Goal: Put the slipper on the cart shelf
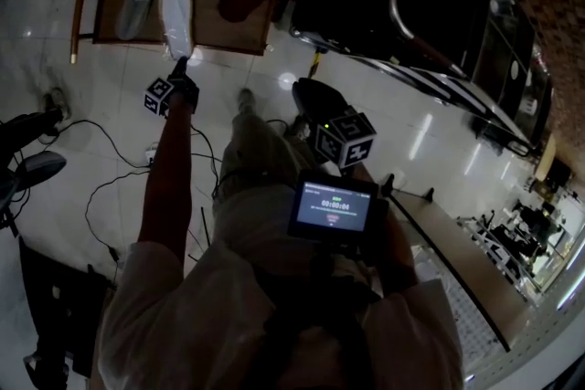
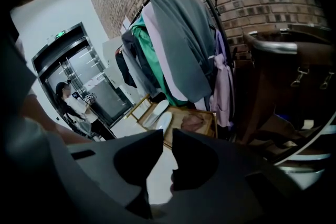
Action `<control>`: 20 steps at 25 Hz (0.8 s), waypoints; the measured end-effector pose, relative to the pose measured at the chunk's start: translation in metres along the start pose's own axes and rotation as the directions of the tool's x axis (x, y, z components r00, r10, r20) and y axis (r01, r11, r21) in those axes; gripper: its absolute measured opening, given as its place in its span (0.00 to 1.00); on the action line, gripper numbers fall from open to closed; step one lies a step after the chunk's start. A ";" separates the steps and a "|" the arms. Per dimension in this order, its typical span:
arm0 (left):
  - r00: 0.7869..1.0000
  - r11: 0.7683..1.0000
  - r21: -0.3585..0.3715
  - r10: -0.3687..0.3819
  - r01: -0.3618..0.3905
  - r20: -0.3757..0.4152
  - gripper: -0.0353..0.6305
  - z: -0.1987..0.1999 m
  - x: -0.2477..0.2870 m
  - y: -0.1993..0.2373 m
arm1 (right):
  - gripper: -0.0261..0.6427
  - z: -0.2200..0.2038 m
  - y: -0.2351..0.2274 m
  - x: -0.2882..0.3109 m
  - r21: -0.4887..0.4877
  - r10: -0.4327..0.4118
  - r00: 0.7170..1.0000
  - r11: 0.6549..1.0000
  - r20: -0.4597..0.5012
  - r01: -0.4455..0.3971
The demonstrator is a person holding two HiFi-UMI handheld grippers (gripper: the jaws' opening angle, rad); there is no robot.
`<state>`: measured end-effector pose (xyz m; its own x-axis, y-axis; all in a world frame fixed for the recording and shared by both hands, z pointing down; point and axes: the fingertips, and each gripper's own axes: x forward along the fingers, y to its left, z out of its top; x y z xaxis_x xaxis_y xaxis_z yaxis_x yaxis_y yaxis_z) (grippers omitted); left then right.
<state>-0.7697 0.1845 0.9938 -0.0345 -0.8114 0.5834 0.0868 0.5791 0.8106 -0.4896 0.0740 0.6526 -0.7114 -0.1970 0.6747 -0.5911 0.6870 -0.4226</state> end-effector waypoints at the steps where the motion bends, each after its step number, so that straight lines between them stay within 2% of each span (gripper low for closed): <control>1: 1.000 1.000 -0.005 0.000 0.000 0.005 0.34 0.001 0.003 0.001 | 0.14 -0.001 -0.003 -0.001 0.002 -0.005 1.000 1.000 -0.002 0.005; 6: 0.999 0.999 -0.030 -0.024 0.025 0.044 0.35 0.010 0.012 0.005 | 0.14 -0.012 -0.015 -0.007 0.015 -0.036 0.999 0.999 -0.015 0.036; 13: 0.992 0.992 -0.071 -0.095 0.100 0.079 0.35 0.021 0.019 0.004 | 0.14 -0.027 -0.023 -0.022 0.032 -0.068 0.997 0.997 -0.021 0.069; 14: 0.991 0.991 -0.073 -0.107 0.113 0.083 0.33 0.021 0.020 0.003 | 0.14 -0.030 -0.025 -0.023 0.037 -0.072 0.997 0.997 -0.022 0.073; 16: 0.986 0.987 -0.072 -0.137 0.144 0.097 0.19 0.023 0.020 -0.003 | 0.14 -0.034 -0.026 -0.024 0.047 -0.077 0.997 0.996 -0.021 0.078; 17: 0.983 0.985 -0.074 -0.150 0.158 0.105 0.16 0.024 0.019 -0.007 | 0.14 -0.035 -0.026 -0.025 0.051 -0.077 0.997 0.996 -0.017 0.078; 20: 0.980 0.984 -0.056 -0.163 0.171 0.118 0.14 0.024 0.011 -0.020 | 0.14 -0.034 -0.022 -0.032 0.056 -0.076 0.997 0.996 0.002 0.075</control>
<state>-0.7959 0.1660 0.9851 -0.1652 -0.8801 0.4452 0.1354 0.4269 0.8941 -0.4407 0.0890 0.6614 -0.6653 -0.2493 0.7037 -0.6634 0.6299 -0.4040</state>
